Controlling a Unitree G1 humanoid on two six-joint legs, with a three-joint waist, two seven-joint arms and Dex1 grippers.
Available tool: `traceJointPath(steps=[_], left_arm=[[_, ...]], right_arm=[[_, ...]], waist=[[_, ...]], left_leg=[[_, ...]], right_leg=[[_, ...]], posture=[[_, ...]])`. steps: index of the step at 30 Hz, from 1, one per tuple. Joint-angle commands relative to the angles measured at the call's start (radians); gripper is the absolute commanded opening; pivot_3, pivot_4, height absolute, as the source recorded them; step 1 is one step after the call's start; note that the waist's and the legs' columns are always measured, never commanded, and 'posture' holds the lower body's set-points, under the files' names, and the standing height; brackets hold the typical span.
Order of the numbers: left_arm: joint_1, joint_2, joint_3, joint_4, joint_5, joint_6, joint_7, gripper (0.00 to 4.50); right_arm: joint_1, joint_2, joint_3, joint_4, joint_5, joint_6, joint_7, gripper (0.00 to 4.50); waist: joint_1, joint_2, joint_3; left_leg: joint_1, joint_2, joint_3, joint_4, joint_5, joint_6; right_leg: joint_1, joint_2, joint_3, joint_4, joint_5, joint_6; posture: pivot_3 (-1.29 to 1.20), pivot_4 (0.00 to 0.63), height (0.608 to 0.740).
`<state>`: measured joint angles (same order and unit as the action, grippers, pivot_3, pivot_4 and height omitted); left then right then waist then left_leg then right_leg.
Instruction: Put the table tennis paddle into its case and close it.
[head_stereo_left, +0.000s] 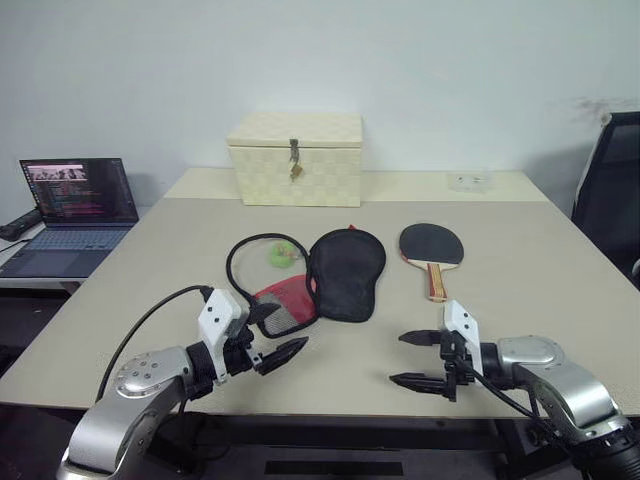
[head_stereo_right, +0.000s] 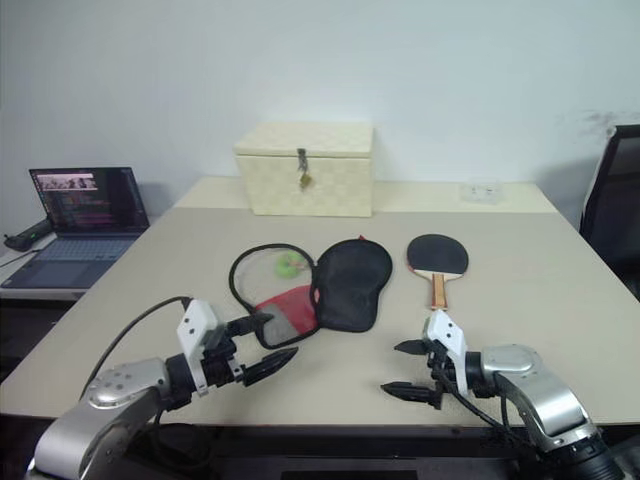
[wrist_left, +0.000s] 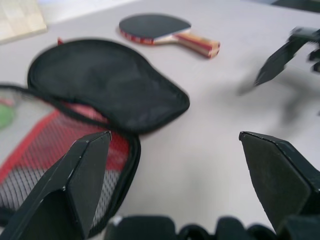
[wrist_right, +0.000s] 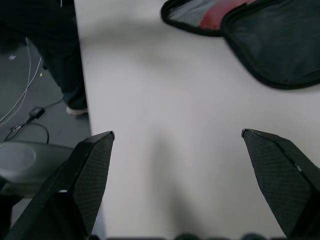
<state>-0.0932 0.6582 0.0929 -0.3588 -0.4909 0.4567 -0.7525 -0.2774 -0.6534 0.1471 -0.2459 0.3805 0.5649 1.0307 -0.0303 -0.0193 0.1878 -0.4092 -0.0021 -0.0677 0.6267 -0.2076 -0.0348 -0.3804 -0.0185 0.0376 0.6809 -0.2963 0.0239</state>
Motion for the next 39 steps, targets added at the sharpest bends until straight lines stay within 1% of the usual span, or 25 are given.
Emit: traceJointPath(steps=[1, 3, 6, 9, 11, 13, 15, 17, 20, 23, 27, 30, 34, 39], left_arm=[[-0.059, -0.022, -0.008, 0.053, 0.032, -0.075, -0.017, 4.50], [-0.091, -0.042, -0.021, 0.090, 0.051, -0.104, -0.016, 4.50], [-0.125, -0.067, -0.015, 0.108, 0.038, -0.101, -0.014, 4.50], [-0.134, -0.060, 0.004, 0.120, 0.023, -0.102, -0.047, 4.50], [-0.130, -0.044, 0.030, 0.126, 0.006, -0.099, -0.070, 4.50], [-0.126, -0.019, 0.063, 0.121, -0.027, -0.073, -0.096, 4.50], [-0.117, 0.023, 0.093, 0.125, -0.073, -0.038, -0.151, 4.50], [-0.099, 0.062, 0.119, 0.139, -0.098, -0.020, -0.196, 4.50], [-0.114, 0.092, 0.153, 0.140, -0.168, 0.046, -0.226, 4.50], [-0.118, 0.119, 0.176, 0.182, -0.182, 0.071, -0.251, 4.50], [-0.102, 0.150, 0.203, 0.181, -0.212, 0.115, -0.273, 4.50], [-0.088, 0.170, 0.226, 0.158, -0.237, 0.140, -0.289, 4.50], [-0.100, 0.210, 0.270, 0.109, -0.248, 0.128, -0.300, 4.50], [-0.128, 0.235, 0.305, 0.061, -0.284, 0.152, -0.293, 4.50]], right_arm=[[0.007, -0.022, -0.040, -0.066, 0.019, 0.023, -0.027, 4.48], [0.013, -0.020, -0.064, -0.077, 0.029, 0.047, -0.055, 4.48], [-0.003, -0.019, -0.090, -0.104, 0.058, 0.091, -0.077, 4.48], [-0.042, 0.011, -0.127, -0.099, 0.094, 0.140, -0.127, 4.48], [-0.074, 0.054, -0.141, -0.094, 0.121, 0.179, -0.178, 4.48], [-0.118, 0.099, -0.135, -0.061, 0.112, 0.186, -0.222, 4.48], [-0.169, 0.165, -0.126, -0.005, 0.086, 0.203, -0.302, 4.48], [-0.200, 0.225, -0.114, 0.025, 0.075, 0.258, -0.381, 4.48], [-0.256, 0.267, -0.105, 0.081, 0.064, 0.326, -0.440, 4.48], [-0.307, 0.307, -0.091, 0.172, 0.030, 0.335, -0.501, 4.48], [-0.363, 0.344, -0.079, 0.263, 0.003, 0.314, -0.522, 4.48], [-0.404, 0.372, -0.078, 0.362, -0.051, 0.271, -0.566, 4.48], [-0.496, 0.418, -0.091, 0.578, -0.123, 0.169, -0.629, 4.48], [-0.575, 0.452, -0.095, 0.746, -0.161, 0.080, -0.633, 4.48]], waist=[[0.001, 0.000, 0.000], [0.002, 0.000, 0.000], [0.002, 0.000, 0.000], [-0.002, 0.000, 0.000], [-0.004, 0.000, 0.000], [-0.005, 0.000, 0.000], [-0.005, 0.000, 0.000], [-0.003, -0.001, 0.000], [-0.002, 0.000, 0.000], [0.000, 0.000, 0.000], [-0.003, 0.000, 0.000], [-0.003, 0.000, 0.000], [-0.005, 0.000, 0.000], [-0.007, 0.000, 0.000]], left_leg=[[0.000, 0.000, 0.000, 0.000, 0.000, 0.000], [0.000, 0.000, 0.000, 0.001, 0.000, 0.000], [0.000, -0.001, 0.000, 0.001, 0.000, 0.000], [0.000, -0.001, 0.000, 0.001, 0.000, 0.000], [0.000, 0.000, 0.000, 0.000, 0.000, 0.000], [0.000, 0.001, 0.000, 0.000, 0.000, 0.000], [0.000, 0.001, 0.000, 0.000, 0.000, 0.000], [0.000, 0.000, 0.000, 0.000, 0.000, 0.000], [0.000, -0.001, 0.000, -0.001, 0.000, 0.000], [-0.001, -0.001, -0.001, 0.000, 0.000, 0.000], [-0.001, -0.001, 0.000, -0.001, 0.000, 0.000], [-0.002, 0.000, 0.001, -0.001, 0.000, 0.000], [-0.004, 0.000, 0.002, -0.002, 0.000, 0.000], [-0.006, 0.000, 0.002, -0.002, 0.000, 0.000]], right_leg=[[0.000, 0.000, 0.000, 0.000, 0.000, 0.000], [0.001, 0.000, -0.001, 0.000, -0.001, 0.002], [0.001, 0.000, 0.000, 0.000, -0.001, 0.003], [0.001, 0.000, 0.000, 0.000, -0.001, 0.002], [0.000, 0.000, 0.000, 0.000, 0.000, 0.001], [0.000, 0.000, 0.000, 0.000, 0.000, 0.000], [0.000, 0.001, 0.000, 0.000, 0.000, 0.000], [0.000, 0.001, 0.000, 0.000, 0.000, 0.000], [-0.001, 0.000, 0.000, 0.000, 0.000, 0.000], [-0.001, -0.001, -0.001, 0.000, 0.000, 0.000], [-0.002, 0.000, 0.000, 0.001, 0.000, 0.000], [-0.004, 0.000, 0.001, 0.001, 0.000, 0.000], [-0.007, 0.000, 0.001, 0.001, 0.000, 0.000], [-0.008, 0.000, 0.001, 0.001, 0.000, 0.000]], posture=[[0.00, 0.150, 0.740], [0.00, 0.150, 0.740], [0.00, 0.150, 0.740], [0.00, 0.150, 0.740], [0.00, 0.150, 0.740], [0.00, 0.150, 0.740], [0.00, 0.150, 0.740], [0.00, 0.150, 0.740], [0.00, 0.150, 0.740], [0.00, 0.150, 0.740], [0.00, 0.150, 0.740], [0.00, 0.150, 0.740], [0.00, 0.150, 0.740], [0.00, 0.150, 0.740]])
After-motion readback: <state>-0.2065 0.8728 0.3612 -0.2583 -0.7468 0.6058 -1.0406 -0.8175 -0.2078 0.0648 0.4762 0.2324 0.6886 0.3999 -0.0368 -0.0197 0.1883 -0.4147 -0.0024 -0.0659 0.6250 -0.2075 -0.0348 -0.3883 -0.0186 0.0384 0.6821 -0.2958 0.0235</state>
